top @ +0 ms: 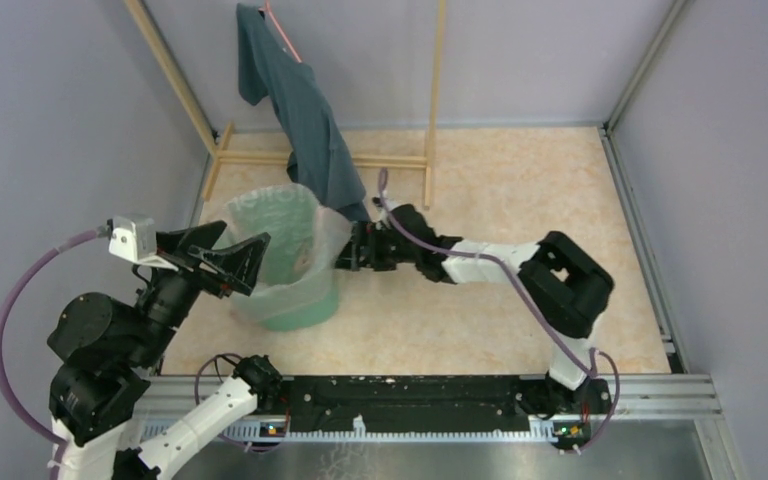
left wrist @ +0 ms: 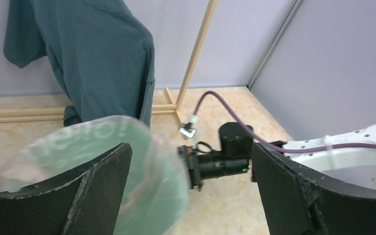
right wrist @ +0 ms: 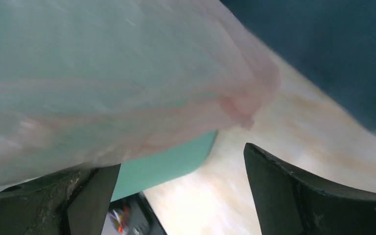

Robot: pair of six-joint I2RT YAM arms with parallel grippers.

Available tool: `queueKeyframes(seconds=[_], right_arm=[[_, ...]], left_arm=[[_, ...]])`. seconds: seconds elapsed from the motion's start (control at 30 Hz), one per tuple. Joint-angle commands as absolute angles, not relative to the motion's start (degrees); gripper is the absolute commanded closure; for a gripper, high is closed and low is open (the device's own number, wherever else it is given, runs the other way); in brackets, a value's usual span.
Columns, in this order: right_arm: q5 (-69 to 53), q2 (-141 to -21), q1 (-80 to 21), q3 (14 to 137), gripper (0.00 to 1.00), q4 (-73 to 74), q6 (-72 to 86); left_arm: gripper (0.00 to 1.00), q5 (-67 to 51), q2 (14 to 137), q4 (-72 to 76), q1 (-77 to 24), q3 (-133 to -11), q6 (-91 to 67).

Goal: Put the trash bags into the trash bin

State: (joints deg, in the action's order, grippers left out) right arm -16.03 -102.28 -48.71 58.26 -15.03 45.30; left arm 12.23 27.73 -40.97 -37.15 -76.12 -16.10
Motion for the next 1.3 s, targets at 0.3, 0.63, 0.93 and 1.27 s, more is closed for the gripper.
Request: queueKeyframes(seconds=[0.3,0.63,0.93,1.27], right_arm=[[-6.9,-106.8,-58.5,70.5,0.04,-18.2,48.2],[18.7,-67.1,-54.2,61.0,0.01,25.1,22.8],[33.7,-53.5,-53.7,83.6,0.01,45.1,8.8],[25.9,-42.8,-53.7,86.4,0.01,33.3,6.2]], left_arm=[[0.02,9.8,27.4,-40.1,-37.3,-78.6,-16.0],[0.01,9.8,31.5,-32.5,-37.3,-76.2,-13.7],[0.01,11.9,34.5,-29.0,-37.3,-78.4,-13.5],[0.01,13.5,34.5,-29.3,-37.3,-78.6,-14.8]])
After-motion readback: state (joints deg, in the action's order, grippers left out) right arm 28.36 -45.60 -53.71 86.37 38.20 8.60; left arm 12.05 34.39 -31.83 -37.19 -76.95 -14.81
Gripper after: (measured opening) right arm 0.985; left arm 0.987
